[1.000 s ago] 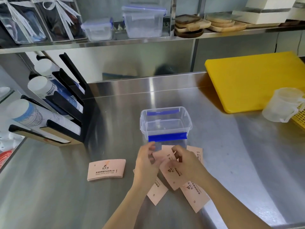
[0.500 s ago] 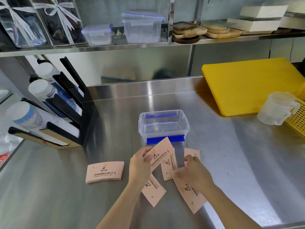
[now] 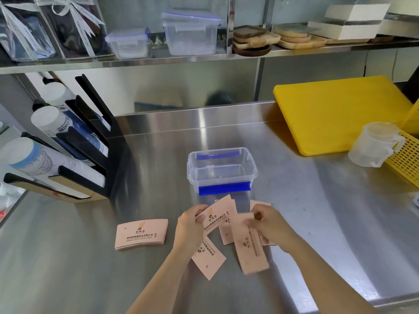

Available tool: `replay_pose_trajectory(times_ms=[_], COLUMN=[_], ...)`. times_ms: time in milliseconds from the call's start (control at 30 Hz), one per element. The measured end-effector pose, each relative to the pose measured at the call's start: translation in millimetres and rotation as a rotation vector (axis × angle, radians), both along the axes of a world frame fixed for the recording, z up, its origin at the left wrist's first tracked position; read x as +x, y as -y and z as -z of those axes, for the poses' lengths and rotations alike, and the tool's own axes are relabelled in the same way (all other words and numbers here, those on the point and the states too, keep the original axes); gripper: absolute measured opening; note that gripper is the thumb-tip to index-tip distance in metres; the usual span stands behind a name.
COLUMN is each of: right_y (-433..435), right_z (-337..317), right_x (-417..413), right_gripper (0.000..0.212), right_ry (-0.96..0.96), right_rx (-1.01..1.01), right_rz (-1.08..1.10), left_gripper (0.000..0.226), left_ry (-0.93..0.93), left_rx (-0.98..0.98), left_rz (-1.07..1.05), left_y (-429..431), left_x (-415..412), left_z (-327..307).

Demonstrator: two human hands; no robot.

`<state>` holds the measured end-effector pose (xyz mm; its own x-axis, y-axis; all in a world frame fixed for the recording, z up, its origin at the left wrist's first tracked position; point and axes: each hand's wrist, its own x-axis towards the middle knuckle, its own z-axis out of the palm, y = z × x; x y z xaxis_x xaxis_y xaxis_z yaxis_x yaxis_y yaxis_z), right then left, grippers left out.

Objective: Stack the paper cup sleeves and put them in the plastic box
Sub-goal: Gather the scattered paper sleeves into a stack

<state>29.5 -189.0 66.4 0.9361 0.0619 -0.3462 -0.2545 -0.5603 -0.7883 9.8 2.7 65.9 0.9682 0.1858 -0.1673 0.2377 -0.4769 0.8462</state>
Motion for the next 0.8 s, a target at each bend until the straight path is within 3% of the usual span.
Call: replay_pose_trajectory(times_ms=[100,233,367,500,600,633,800], right_y=[2,-7,-19,-25,-24,-24,-27], right_z=[-13,2,16,26,26,24,24], right_x=[0,-2,-7,-9,-7,-7,-8], right_gripper=[0.013,0.014,0.02,0.02,0.049,0.05,0.029], right_ry=[-0.035,-0.067,-0.061,0.062,0.142,0.148,0.216], right_rx=[0.443,0.543,0.423,0.053,0.011,0.01,-0.158], right_rz=[0.155,0.272,0.28,0.145,0.042,-0.019,-0.209], left_gripper=[0.035,0.038,0.026,0.024,0.028,0.029,0.031], left_ry=[0.004,0.011,-0.02,-0.045,0.002,0.026,0.035], left_rx=[-0.023,-0.074,-0.11,-0.057,0.054,0.09,0.186], left_rz=[0.018,0.053,0.095,0.116,0.203,0.235,0.289], left_y=[-3,-3,-2,-2,-4,-5,-12], left_x=[1,1,-1,-1,-1,-1,-4], left_z=[-1,-4,-6,-3,3,4,16])
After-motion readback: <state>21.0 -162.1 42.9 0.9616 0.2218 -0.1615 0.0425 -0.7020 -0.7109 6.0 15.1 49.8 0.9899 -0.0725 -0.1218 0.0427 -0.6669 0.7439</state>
